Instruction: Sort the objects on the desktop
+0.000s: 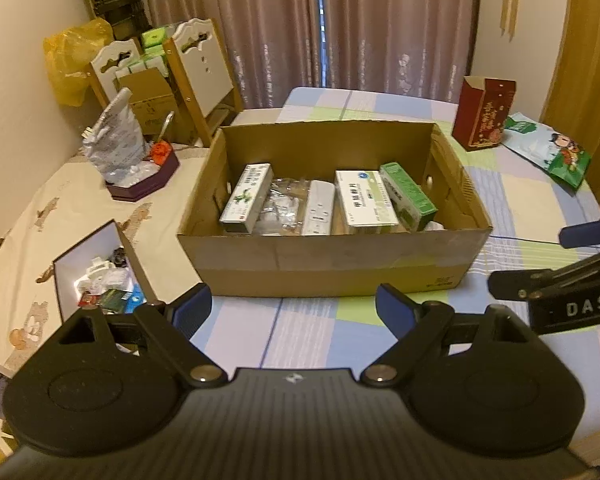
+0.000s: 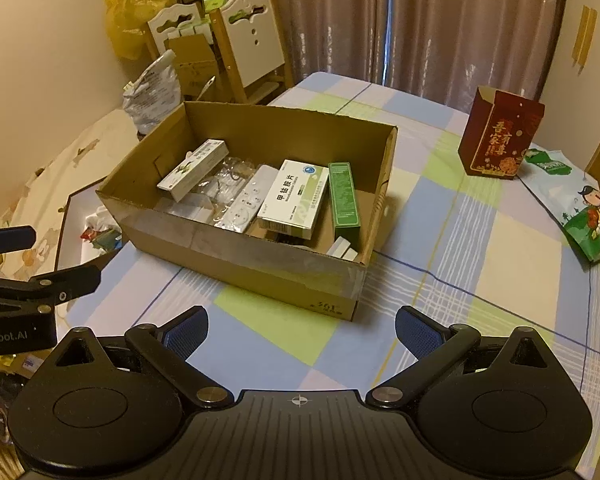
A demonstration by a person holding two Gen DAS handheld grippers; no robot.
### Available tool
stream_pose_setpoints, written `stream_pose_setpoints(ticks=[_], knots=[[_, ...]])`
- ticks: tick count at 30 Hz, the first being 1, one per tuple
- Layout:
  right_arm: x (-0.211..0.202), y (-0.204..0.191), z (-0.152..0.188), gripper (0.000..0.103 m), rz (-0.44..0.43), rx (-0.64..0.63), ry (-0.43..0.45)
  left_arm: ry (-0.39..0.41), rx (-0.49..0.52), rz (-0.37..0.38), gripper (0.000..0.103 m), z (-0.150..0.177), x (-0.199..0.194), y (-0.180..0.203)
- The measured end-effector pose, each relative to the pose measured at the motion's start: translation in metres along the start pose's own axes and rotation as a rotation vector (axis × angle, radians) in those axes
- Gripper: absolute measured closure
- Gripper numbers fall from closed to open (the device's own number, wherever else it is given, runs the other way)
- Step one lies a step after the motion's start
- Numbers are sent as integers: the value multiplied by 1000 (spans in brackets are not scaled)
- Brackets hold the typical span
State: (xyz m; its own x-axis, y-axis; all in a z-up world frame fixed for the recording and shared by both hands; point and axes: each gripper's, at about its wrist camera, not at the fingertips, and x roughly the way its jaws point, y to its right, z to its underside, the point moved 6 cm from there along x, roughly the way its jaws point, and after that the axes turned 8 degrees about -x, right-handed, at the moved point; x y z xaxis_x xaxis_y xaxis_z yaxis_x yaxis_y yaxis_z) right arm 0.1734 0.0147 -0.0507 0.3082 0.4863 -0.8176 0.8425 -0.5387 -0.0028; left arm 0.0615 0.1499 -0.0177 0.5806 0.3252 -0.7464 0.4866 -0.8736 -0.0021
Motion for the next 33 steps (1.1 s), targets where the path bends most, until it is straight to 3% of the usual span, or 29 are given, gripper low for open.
stream_pose_setpoints(ticks=[33], knots=[[36, -15, -4, 1, -8, 22, -89, -68, 16, 3, 16, 8, 37, -17]])
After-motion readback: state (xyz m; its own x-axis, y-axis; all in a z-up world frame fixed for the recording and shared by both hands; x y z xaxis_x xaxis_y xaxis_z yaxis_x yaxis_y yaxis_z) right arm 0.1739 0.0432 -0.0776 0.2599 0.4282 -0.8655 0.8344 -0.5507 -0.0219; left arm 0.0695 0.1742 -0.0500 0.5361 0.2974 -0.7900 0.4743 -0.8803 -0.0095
